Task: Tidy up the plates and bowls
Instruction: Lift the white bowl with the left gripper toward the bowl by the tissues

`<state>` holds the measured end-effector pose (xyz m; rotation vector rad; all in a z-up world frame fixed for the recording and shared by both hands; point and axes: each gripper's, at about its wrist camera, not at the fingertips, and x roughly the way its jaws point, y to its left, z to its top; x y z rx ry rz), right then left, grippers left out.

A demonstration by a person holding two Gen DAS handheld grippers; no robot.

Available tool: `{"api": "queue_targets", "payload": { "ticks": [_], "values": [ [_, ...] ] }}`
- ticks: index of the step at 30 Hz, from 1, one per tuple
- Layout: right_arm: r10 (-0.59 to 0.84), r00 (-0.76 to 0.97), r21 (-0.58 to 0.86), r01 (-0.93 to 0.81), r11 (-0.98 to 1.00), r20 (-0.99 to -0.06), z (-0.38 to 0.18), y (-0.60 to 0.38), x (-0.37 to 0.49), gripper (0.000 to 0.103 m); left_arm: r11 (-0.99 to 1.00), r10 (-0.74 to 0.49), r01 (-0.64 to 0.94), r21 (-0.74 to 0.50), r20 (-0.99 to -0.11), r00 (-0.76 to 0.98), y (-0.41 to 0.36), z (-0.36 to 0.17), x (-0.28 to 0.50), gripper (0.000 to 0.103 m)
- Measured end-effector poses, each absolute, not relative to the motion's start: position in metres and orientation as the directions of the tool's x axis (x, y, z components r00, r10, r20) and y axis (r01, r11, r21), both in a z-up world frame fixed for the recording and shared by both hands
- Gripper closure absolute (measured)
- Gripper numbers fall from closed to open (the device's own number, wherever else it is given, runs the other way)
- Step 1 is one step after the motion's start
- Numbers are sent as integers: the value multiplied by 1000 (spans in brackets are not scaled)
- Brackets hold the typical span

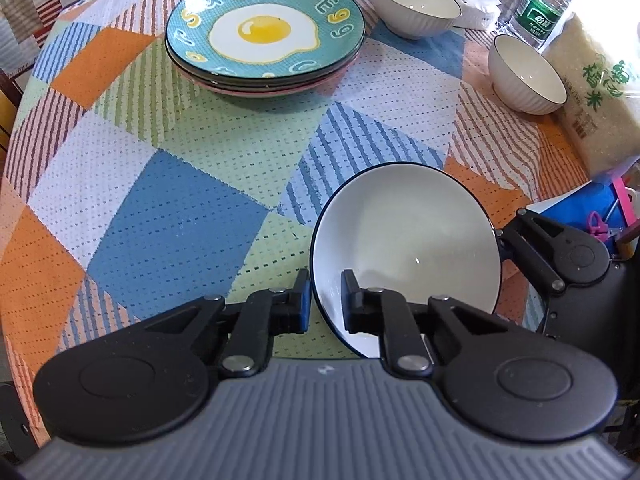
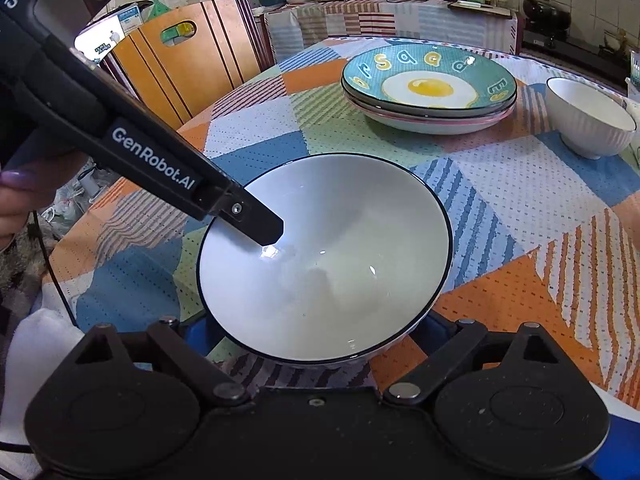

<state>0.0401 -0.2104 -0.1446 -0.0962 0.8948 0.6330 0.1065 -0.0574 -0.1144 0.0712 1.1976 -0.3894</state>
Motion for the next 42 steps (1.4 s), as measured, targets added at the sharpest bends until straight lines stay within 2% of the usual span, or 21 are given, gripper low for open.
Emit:
{"api": "queue_targets", "payload": {
  "ticks": [13, 25, 33, 42],
  "values": [
    [491, 476, 147, -592, 793, -729, -123, -197, 83, 7, 955, -237, 255, -149, -903, 358, -38, -97, 145, 89],
    [457, 439, 138, -587, 798, -774, -139, -192, 114, 7, 970, -207, 194, -147, -916, 344, -39, -114, 164, 89],
    [474, 452, 150, -585, 797, -755, -140, -196, 116, 7, 976, -195, 161, -147, -921, 338, -39, -117, 168, 88],
    [407, 461, 61, -600, 798, -788, -137, -196, 102, 6, 984, -157, 133, -118, -929, 336, -41, -108, 165, 86]
  ]
}}
